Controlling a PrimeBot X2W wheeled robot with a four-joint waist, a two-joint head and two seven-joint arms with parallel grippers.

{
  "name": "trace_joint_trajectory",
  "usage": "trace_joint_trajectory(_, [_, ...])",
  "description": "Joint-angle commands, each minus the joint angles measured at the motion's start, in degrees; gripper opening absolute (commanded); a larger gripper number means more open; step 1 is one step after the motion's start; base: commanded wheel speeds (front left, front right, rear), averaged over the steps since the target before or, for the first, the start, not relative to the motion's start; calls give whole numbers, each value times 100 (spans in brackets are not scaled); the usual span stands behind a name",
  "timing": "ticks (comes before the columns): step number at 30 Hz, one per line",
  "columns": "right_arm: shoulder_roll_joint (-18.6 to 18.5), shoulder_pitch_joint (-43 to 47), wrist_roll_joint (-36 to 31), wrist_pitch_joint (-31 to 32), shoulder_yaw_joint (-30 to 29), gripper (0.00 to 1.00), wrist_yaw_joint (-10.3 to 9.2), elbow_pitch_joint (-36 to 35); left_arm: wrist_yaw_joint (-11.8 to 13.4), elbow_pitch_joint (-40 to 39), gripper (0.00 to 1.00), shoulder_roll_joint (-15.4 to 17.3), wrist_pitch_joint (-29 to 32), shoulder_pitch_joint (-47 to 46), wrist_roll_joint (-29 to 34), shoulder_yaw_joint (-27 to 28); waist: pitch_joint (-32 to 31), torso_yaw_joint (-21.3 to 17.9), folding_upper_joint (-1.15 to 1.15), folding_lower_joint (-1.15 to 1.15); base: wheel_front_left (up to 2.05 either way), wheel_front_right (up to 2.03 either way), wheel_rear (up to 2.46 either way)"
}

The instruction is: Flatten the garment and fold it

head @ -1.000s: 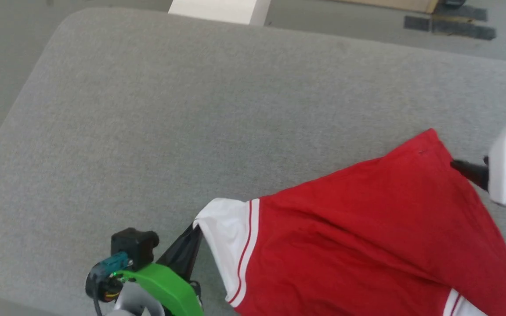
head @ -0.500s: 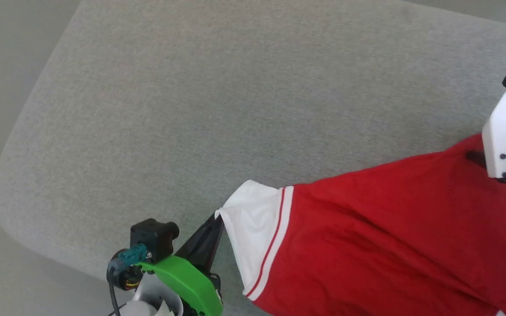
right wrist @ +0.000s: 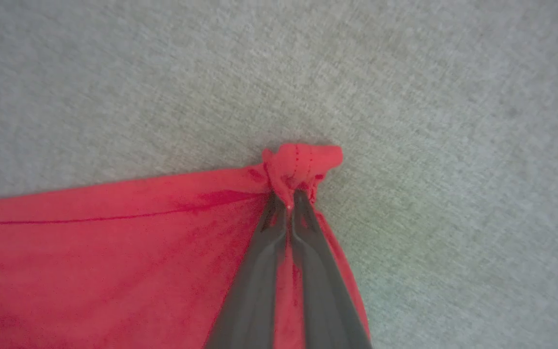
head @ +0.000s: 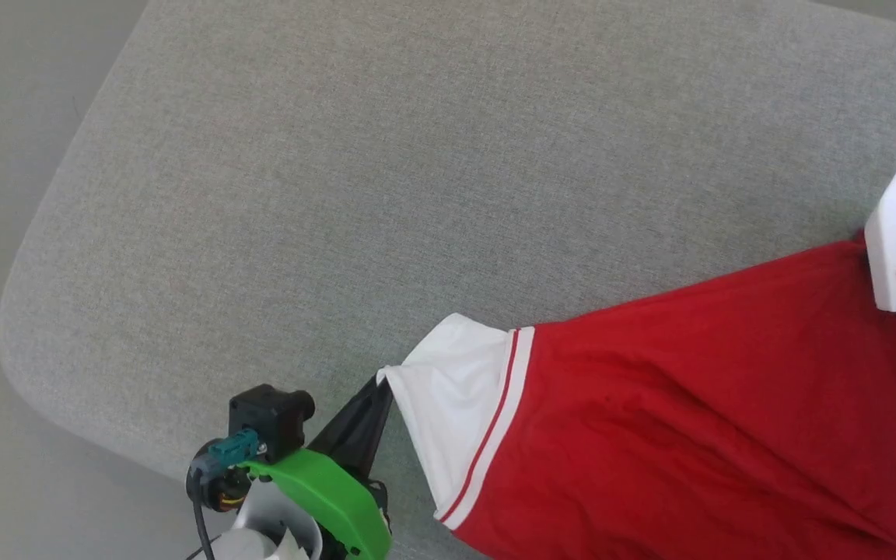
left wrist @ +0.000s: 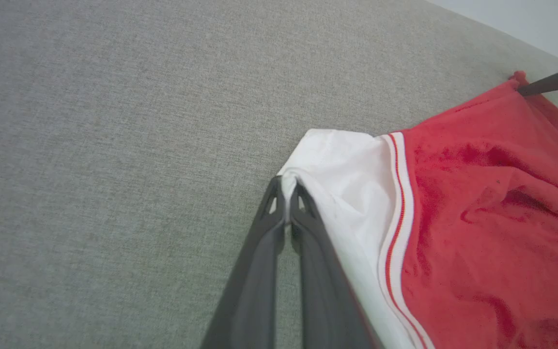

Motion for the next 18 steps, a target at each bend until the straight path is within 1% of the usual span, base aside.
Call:
trace_joint_trajectory(1, [118,306,86,-71,111,0,-8,297,-24,20,0,2,-44,-104,6,27,-72,-59,0,0,0,0,0])
trace_joint_trajectory(6, [181,54,374,-708,64,0,-8,230,8,23,0,76,-64,-117,17,85,-365,-233,0,0,0,0,0])
trace_joint_trajectory(12, [149,-169,877,-1427,11,0,-8,48,100,-94,0,242,-101,-116,54,217,-863,-545,0,0,0,0,0])
trace_joint_trajectory(18, [39,-141,1348,-1967,106,0,-8,-404,237,-325,0,427,-266,-166,131,473,-1384,-935,0,0,0,0,0])
